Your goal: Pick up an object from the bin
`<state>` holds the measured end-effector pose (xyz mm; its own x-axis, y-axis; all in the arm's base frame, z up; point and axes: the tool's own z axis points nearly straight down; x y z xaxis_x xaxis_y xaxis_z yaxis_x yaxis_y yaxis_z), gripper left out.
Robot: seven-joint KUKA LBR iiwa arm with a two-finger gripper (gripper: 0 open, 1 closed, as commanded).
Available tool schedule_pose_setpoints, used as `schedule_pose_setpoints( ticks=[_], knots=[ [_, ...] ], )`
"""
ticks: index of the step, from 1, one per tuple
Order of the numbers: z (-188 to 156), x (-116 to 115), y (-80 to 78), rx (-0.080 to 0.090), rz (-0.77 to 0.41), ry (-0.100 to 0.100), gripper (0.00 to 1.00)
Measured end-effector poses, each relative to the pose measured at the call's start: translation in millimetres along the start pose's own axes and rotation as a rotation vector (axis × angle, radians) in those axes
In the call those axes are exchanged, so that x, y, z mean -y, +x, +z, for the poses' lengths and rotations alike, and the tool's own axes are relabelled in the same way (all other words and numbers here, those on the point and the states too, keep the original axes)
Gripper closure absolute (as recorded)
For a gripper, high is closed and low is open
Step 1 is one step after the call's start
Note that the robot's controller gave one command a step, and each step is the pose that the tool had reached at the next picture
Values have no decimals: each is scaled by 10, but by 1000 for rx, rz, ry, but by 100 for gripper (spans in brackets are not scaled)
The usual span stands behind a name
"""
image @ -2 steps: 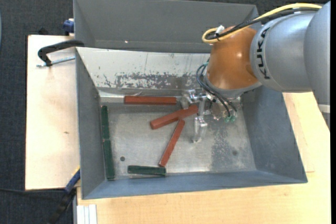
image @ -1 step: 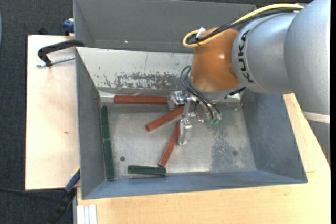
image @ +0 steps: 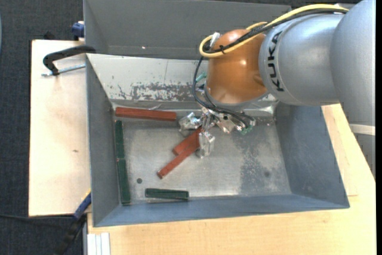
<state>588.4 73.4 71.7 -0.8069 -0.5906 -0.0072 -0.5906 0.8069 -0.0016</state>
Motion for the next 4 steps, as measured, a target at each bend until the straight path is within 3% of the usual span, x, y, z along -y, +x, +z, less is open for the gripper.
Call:
schedule_pose_setpoints(
  ticks=[1,2,3,4],
  knots=[
    [0,0,0,0,0,0,100],
    [-1070,-4,138,-1,47,0,100],
    [-1069,-4,139,-1,47,0,100],
    [-1768,-173,357,-2,53,0,100]
  ],
)
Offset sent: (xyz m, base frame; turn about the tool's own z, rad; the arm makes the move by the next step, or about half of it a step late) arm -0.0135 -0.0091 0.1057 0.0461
